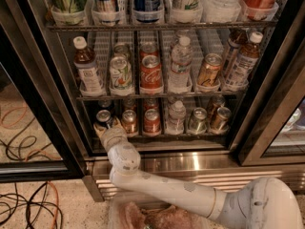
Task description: Pick pepsi can from bottom shelf of fridge
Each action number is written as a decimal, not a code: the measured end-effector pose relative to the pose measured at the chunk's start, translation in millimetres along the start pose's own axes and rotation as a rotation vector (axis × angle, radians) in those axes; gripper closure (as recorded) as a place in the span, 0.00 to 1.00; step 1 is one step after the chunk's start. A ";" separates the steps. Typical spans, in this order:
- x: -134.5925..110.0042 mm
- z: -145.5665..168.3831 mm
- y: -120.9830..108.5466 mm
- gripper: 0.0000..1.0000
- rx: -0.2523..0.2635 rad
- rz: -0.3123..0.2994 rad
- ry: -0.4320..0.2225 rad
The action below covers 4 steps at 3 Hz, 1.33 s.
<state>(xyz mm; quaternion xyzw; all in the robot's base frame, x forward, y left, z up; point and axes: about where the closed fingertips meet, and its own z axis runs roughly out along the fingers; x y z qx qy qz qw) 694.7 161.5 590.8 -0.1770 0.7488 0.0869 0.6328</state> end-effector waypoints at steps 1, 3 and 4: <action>0.0 0.0 0.0 0.99 0.000 0.000 0.000; -21.0 -15.9 6.2 1.00 -0.064 0.087 -0.014; -28.6 -19.6 7.1 1.00 -0.075 0.107 -0.023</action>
Offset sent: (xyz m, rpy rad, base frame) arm -0.0271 0.0032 0.0452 0.1895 0.0717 0.1135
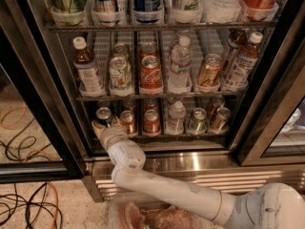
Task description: Pick pepsi can from bottom shelf of fridge
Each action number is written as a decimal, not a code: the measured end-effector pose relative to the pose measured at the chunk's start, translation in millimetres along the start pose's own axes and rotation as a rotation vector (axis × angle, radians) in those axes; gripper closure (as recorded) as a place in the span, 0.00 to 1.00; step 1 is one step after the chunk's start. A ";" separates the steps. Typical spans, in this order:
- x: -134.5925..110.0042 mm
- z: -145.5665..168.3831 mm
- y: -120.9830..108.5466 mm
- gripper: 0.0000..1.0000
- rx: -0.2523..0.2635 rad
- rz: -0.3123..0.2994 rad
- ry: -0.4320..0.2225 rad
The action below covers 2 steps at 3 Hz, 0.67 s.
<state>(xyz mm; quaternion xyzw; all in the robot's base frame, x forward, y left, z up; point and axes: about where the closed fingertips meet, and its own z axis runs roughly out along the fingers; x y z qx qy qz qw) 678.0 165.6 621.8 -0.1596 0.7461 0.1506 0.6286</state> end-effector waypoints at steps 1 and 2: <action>-17.3 -10.6 -0.2 1.00 -0.012 0.013 -0.017; -17.2 -14.6 -3.6 1.00 -0.005 0.001 -0.016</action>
Offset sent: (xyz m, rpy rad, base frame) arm -0.1076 -0.0203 0.0607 0.1494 0.4522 0.2218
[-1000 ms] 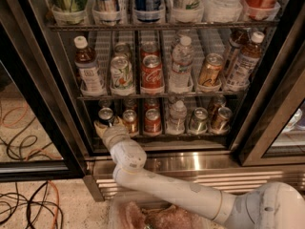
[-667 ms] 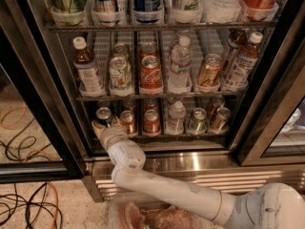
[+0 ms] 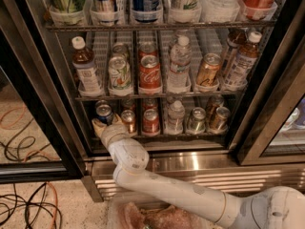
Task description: Pick pepsi can from bottom shelf of fridge
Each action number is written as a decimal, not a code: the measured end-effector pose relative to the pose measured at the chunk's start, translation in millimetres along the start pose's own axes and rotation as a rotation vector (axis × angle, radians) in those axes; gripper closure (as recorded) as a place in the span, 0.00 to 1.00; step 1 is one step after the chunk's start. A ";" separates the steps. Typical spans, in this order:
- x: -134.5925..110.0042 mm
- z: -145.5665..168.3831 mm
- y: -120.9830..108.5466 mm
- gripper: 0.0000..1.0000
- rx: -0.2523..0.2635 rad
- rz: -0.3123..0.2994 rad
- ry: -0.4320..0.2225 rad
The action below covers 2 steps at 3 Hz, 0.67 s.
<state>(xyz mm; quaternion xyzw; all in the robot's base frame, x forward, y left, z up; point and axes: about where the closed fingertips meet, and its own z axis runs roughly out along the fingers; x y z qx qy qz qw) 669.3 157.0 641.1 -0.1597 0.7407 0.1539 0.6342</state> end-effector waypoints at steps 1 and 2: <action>1.2 0.2 0.0 1.00 0.000 0.000 0.000; 8.5 -11.8 -1.3 1.00 0.015 0.022 0.044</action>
Offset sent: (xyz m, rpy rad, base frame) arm -0.0296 -0.0189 -0.0132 0.0077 0.1228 -0.0501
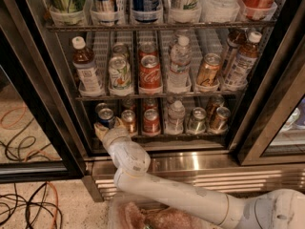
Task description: Pick pepsi can from bottom shelf of fridge
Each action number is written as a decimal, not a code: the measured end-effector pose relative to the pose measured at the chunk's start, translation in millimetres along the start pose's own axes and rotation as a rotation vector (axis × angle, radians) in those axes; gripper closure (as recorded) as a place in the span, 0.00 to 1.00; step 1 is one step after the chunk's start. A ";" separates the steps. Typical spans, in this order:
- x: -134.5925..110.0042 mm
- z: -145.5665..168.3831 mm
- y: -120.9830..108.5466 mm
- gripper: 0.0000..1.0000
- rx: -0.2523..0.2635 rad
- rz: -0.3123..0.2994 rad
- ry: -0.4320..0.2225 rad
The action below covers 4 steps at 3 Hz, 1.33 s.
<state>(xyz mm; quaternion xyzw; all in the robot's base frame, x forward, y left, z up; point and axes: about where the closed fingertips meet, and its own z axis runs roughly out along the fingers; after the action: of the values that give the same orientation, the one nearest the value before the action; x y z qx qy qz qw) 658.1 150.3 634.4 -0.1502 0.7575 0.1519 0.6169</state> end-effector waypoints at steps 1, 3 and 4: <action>10.9 -28.4 11.5 1.00 0.018 0.075 0.071; 40.6 -79.6 36.7 1.00 0.061 0.199 0.203; 42.3 -79.4 35.2 1.00 0.065 0.179 0.208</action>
Offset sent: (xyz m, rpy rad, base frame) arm -0.1142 -0.0001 -0.0247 0.1599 0.3198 -0.1358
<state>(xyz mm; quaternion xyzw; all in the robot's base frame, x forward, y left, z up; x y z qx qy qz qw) 564.7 147.7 609.8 -0.0769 0.8323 0.1653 0.5236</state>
